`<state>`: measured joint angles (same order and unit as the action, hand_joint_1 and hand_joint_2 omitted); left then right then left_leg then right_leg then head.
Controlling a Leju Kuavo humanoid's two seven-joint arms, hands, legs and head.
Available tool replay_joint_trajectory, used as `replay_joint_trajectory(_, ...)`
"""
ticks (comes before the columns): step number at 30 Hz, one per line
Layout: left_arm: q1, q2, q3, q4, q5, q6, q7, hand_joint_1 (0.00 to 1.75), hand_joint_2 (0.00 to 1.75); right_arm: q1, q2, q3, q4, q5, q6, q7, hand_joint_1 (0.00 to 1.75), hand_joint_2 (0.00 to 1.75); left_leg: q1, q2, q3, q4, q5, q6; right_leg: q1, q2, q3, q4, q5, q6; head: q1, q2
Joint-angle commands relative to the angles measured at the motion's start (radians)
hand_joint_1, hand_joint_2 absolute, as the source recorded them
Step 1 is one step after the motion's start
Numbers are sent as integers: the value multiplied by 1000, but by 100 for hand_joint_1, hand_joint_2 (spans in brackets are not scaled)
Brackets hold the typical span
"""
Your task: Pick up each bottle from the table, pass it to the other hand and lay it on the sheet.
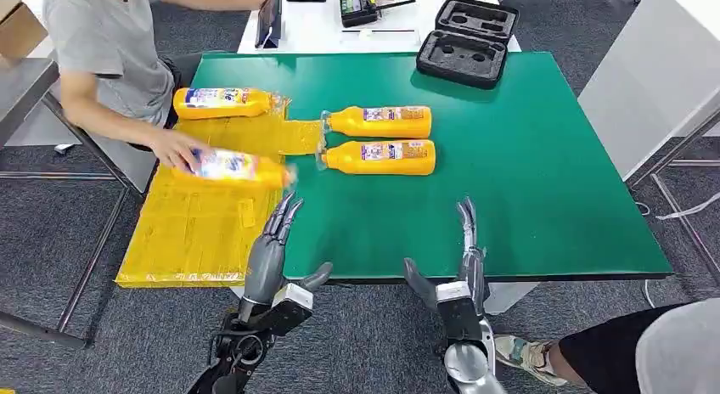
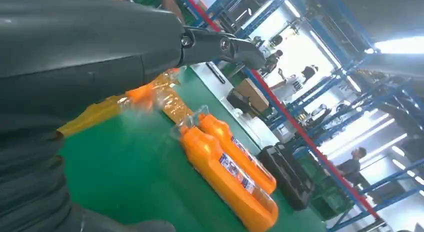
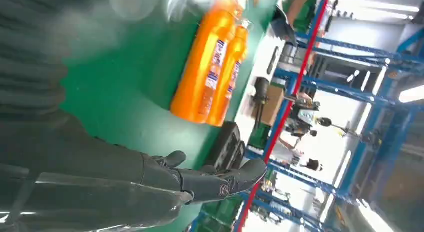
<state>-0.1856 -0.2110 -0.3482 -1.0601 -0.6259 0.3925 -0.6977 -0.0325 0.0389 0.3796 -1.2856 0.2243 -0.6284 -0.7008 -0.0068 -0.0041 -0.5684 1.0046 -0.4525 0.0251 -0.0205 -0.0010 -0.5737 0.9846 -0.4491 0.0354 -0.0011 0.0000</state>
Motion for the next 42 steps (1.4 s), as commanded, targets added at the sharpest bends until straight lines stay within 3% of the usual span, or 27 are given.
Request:
replay_joint_trajectory(1, 8, 18, -140, -16, 108, -9, 0, 0, 175, -16, -30, 81, -14, 30, -70, 3, 0, 0, 1, 0, 1, 0, 0, -1, 1, 0, 1, 0, 0, -1, 0, 0)
replay_joint_trajectory(9, 4, 31, -220, 24, 208, 60, 0, 0, 175, 28, -22, 52, 19, -2, 16, 3, 0, 0, 1, -1, 3, 0, 0, -1, 1, -1, 3, -1, 0, -2, 0, 0)
replay_joint_trajectory(10, 12, 38, -237, 11, 227, 50, 0, 0, 175, 34, -23, 30, 33, -2, 23, 3, 0, 175, 1, -1, 2, -1, 0, -1, 1, -1, 3, -2, 0, -1, 0, 0)
replay_joint_trajectory(17, 13, 34, -243, 8, 239, 66, 0, 0, 175, 50, -35, 39, 16, 32, 4, 3, 0, 175, 2, 0, 3, 0, -1, -2, 2, -1, 4, -2, 0, -2, 0, 0)
replay_joint_trajectory(22, 11, 49, -253, -17, 287, 46, 0, 0, 175, 44, -71, 93, 96, 210, 31, 3, 0, 175, 1, 0, 3, -1, 0, -1, 1, -1, 3, -2, 0, -1, 0, 0)
replay_joint_trajectory(25, 15, 60, -254, -15, 289, 75, 0, 0, 175, 29, -71, 92, 104, 223, 38, 3, 0, 175, 1, 0, 3, -1, 0, -1, 1, 0, 3, -2, 0, -1, 0, 0)
replay_joint_trajectory(32, 2, 61, -255, -15, 316, 106, 0, 0, 175, -7, -54, 39, 138, 283, 49, 3, 0, 175, 2, 1, 3, 0, -1, -2, 2, 1, 4, -2, 0, -2, 0, 0)
replay_joint_trajectory(42, -28, 58, -282, 0, 324, 66, 0, 0, 175, -53, -45, -36, 200, 494, -8, 26, 0, 175, 2, 1, 2, 0, -1, -2, 2, 0, 3, -1, 0, -2, 0, 0)
